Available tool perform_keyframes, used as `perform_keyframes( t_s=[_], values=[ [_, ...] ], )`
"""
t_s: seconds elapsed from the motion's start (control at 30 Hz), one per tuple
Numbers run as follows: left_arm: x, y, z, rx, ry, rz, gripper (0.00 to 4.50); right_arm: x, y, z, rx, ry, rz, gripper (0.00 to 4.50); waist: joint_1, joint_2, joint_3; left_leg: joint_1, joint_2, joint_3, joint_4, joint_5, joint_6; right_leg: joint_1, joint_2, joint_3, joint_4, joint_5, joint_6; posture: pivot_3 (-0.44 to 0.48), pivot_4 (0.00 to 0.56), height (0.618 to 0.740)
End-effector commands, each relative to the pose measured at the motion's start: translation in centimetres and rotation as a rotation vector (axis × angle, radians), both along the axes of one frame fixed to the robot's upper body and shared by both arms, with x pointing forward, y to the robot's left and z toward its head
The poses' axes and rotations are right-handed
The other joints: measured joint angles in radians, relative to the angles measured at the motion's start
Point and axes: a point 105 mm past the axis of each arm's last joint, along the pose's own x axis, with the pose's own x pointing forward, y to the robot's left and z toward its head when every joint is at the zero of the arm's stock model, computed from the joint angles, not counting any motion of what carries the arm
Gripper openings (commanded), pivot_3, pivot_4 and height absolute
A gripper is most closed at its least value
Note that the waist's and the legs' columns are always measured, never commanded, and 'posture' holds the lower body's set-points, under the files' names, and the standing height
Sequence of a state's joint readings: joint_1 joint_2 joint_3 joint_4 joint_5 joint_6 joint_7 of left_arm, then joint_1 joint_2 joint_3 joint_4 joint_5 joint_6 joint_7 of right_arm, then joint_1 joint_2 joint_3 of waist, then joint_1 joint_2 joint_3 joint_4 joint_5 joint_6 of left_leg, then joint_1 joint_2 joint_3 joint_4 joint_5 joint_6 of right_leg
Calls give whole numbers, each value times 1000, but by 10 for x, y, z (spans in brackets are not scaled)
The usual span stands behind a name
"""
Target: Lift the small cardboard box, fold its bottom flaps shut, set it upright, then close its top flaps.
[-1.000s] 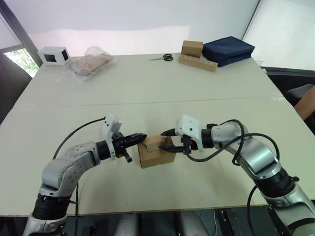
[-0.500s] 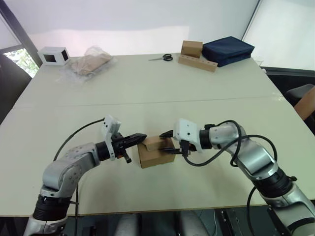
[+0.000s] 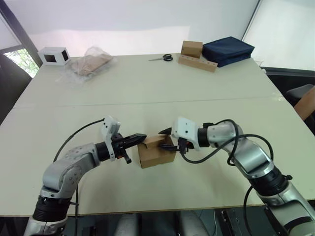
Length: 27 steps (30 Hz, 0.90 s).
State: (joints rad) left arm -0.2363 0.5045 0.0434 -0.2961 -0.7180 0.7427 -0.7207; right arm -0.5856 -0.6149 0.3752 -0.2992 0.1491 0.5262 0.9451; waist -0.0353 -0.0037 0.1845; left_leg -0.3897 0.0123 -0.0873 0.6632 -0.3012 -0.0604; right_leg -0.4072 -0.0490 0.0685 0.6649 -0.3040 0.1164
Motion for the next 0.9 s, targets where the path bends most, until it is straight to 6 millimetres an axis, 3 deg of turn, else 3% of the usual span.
perform_keyframes(
  t_s=[0.03,0.2,0.4,0.57,0.9],
  values=[
    [-4,-3,-11,29,35,-14,0,6,-3,2,-21,-34,-32,2195,0,0,0,0,0,0,0,0,0,0,0,0,0,0,0,0,150,740],
    [-4,-3,-12,32,33,-14,0,4,0,2,1,-12,-23,2195,0,0,0,0,0,0,0,0,0,0,0,0,0,0,0,0,150,740],
    [-2,-2,-13,50,23,-4,0,-13,2,15,112,100,32,2195,3,0,0,0,0,0,0,0,0,0,0,0,0,0,0,0,150,740],
    [-2,-4,-14,73,15,-13,0,-18,-4,12,108,141,22,2195,11,0,0,0,0,0,0,0,0,0,0,0,0,0,0,0,150,740],
    [-1,-4,-6,73,-7,-27,0,-27,3,10,162,217,32,2195,17,0,0,0,0,0,0,0,0,0,0,0,0,0,0,0,150,740]
  ],
)
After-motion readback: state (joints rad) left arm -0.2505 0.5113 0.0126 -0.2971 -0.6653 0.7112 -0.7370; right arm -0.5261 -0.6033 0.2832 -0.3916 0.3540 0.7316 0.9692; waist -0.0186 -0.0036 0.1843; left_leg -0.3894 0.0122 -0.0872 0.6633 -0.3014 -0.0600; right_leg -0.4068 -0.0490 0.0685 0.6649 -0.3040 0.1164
